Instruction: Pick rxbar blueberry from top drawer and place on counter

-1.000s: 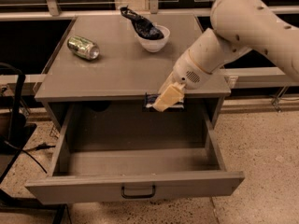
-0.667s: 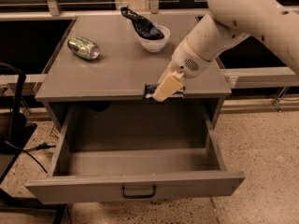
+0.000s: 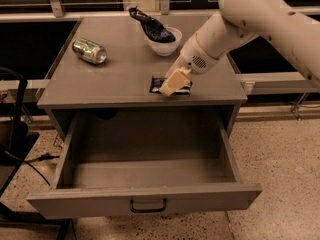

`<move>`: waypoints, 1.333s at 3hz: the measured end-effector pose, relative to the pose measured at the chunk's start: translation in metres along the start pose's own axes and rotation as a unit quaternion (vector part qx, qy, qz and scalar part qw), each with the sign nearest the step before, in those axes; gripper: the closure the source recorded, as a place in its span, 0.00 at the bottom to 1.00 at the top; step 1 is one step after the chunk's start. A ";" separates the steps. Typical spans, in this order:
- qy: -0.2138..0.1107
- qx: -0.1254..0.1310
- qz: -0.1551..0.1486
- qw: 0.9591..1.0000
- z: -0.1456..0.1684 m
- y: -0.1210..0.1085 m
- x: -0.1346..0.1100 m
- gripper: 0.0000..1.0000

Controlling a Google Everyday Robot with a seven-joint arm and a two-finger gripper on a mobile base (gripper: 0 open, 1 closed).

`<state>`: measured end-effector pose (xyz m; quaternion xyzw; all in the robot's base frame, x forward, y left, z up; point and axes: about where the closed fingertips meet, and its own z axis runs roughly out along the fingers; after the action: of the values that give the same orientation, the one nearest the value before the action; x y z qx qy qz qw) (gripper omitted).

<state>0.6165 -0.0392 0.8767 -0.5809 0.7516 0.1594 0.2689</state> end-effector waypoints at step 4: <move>-0.019 0.012 0.014 1.000 0.061 -0.053 -0.006 0.97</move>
Offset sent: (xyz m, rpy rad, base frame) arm 0.0688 0.0216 -0.0313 0.0539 -0.0363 -0.0391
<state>0.6815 -0.0151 0.8348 -0.5643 0.7560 0.1654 0.2877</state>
